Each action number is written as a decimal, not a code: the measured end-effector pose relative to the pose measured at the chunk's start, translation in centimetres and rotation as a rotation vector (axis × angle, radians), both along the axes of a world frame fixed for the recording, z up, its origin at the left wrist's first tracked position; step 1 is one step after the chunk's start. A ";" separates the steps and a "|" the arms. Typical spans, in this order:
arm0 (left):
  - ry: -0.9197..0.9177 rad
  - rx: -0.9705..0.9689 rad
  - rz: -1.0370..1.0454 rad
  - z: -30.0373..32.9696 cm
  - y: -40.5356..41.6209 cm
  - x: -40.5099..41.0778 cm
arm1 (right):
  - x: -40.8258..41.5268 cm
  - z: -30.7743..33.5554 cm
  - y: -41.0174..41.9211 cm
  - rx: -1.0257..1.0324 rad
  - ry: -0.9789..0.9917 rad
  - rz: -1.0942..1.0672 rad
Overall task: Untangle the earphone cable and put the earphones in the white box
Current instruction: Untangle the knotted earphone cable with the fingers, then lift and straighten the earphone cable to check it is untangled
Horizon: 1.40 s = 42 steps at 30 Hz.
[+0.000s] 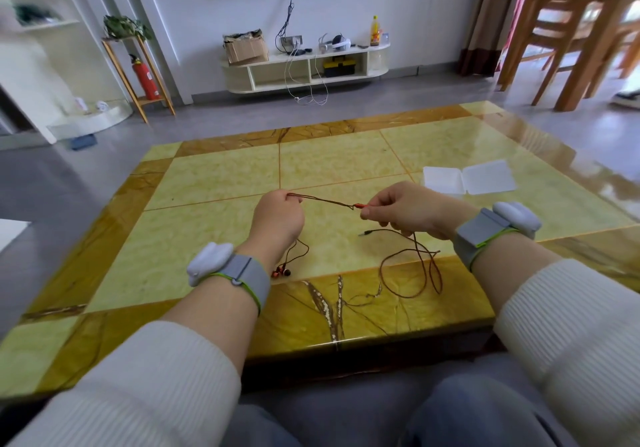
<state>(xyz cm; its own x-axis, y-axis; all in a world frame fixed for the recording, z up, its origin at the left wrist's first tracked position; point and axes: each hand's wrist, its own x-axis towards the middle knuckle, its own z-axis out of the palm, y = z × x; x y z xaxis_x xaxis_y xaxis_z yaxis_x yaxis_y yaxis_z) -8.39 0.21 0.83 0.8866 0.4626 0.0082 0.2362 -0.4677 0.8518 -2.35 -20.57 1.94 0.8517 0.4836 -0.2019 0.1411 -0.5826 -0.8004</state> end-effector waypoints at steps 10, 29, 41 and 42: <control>0.146 0.261 -0.072 0.6 0.3 -1.0 | -0.2 1.3 0.1 0.059 -0.138 -0.064; -0.053 0.414 -0.339 3.7 -1.2 -0.7 | -1.0 3.3 0.9 0.137 -0.182 -0.034; -0.011 0.231 -0.467 5.5 -1.5 -0.9 | -0.4 4.1 1.4 0.246 -0.190 -0.059; 0.005 0.237 -0.465 5.6 -1.4 -1.0 | -0.2 4.0 1.2 0.224 -0.209 -0.097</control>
<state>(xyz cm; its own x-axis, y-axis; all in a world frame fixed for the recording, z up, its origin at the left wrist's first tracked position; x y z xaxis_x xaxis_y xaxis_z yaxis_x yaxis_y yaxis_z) -9.37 -1.22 6.42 0.9981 0.0054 0.0606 -0.0392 -0.7041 0.7090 -2.54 -19.41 5.89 0.9077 0.4109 0.0848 0.2686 -0.4138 -0.8698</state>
